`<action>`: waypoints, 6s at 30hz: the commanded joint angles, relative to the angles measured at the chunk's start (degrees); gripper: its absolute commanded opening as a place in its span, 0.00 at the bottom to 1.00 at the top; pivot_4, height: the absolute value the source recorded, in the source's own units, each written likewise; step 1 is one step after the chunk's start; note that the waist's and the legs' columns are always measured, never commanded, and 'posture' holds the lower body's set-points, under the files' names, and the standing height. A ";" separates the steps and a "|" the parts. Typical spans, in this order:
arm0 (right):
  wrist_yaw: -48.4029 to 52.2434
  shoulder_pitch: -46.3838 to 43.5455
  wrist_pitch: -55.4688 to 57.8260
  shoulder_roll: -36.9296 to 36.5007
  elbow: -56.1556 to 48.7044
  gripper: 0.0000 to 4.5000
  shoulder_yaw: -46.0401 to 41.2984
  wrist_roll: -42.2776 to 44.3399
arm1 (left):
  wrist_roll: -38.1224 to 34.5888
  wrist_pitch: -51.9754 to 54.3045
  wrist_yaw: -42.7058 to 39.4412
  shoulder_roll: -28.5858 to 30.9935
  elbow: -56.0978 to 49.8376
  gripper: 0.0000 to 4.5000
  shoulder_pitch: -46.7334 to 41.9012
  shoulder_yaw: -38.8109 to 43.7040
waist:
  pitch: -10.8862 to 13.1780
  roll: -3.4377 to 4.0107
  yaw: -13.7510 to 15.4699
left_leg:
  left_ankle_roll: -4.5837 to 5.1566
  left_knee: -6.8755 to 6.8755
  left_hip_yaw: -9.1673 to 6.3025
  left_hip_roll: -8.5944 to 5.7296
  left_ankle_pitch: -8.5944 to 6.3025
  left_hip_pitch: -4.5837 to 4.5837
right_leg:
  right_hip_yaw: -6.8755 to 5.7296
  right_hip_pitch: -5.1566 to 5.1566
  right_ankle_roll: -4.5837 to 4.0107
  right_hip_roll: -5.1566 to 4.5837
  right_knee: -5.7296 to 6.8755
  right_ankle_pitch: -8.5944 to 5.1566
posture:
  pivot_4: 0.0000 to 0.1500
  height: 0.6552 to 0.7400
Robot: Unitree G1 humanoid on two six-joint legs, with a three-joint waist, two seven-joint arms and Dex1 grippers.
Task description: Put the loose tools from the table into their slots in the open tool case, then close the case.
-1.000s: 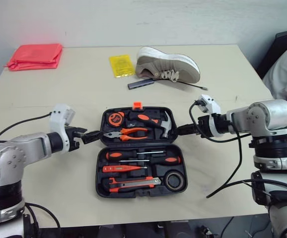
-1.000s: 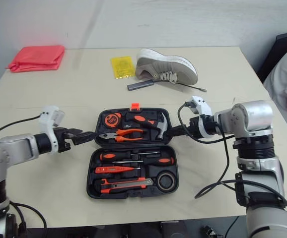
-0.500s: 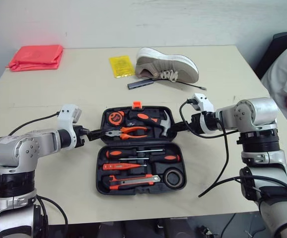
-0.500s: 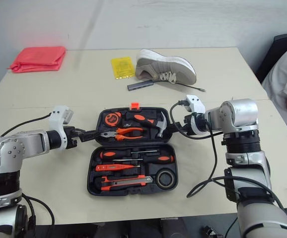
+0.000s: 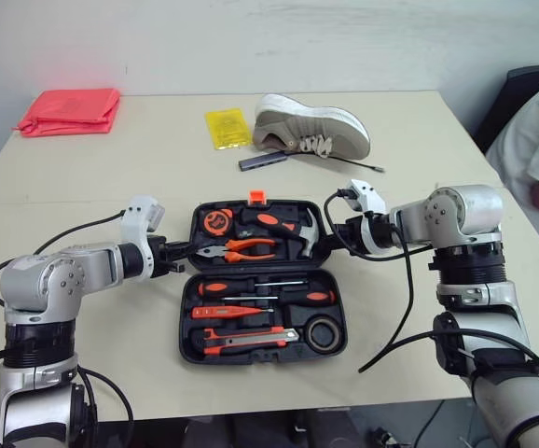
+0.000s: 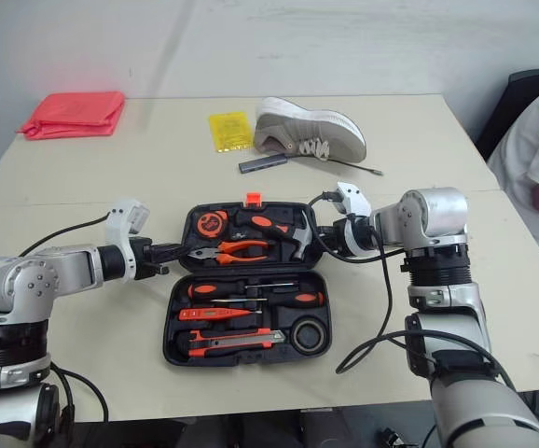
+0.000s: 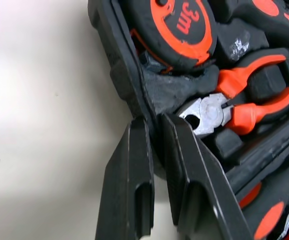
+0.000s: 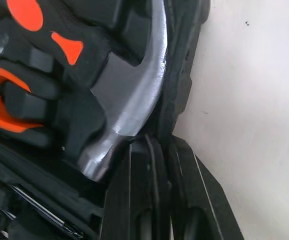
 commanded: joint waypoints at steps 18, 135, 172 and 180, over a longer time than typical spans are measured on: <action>22.50 31.64 -95.10 -8.72 -13.34 0.03 6.51 -15.77 | 28.32 -84.20 -15.43 -3.79 -3.04 0.00 23.90 3.21 | 0.14 0.18 0.30 | 0.14 -0.14 0.26 0.12 -0.14 -0.89 | -0.24 -0.66 0.15 0.19 -0.79 0.12 | 1.00 1.00; 29.82 36.07 -70.24 -5.17 -27.04 0.00 19.45 -6.07 | 31.86 -48.52 -31.22 0.26 -0.15 0.01 11.39 -35.05 | -1.04 0.66 -0.03 | 0.51 -0.20 1.57 0.81 -1.01 1.75 | 1.65 1.01 -0.16 1.27 -0.86 0.23 | 1.00 1.00; 47.08 26.74 -80.80 -33.18 -6.40 0.99 -1.85 -5.03 | 19.24 -60.19 -25.84 8.94 -10.78 0.99 41.37 18.63 | -0.32 0.66 -1.55 | 0.46 -1.01 1.61 0.75 -1.04 1.26 | 2.24 -0.04 -0.20 1.34 -1.22 0.16 | 1.00 1.00; 47.19 23.54 -95.72 -33.64 8.68 0.99 -1.81 -9.50 | 21.95 -68.32 -25.85 9.18 -1.10 0.99 47.49 28.26 | 0.49 0.36 -1.19 | 0.48 -0.99 1.73 0.66 -1.12 1.26 | 2.39 -0.10 -0.96 1.21 -1.34 -0.37 | 1.00 1.00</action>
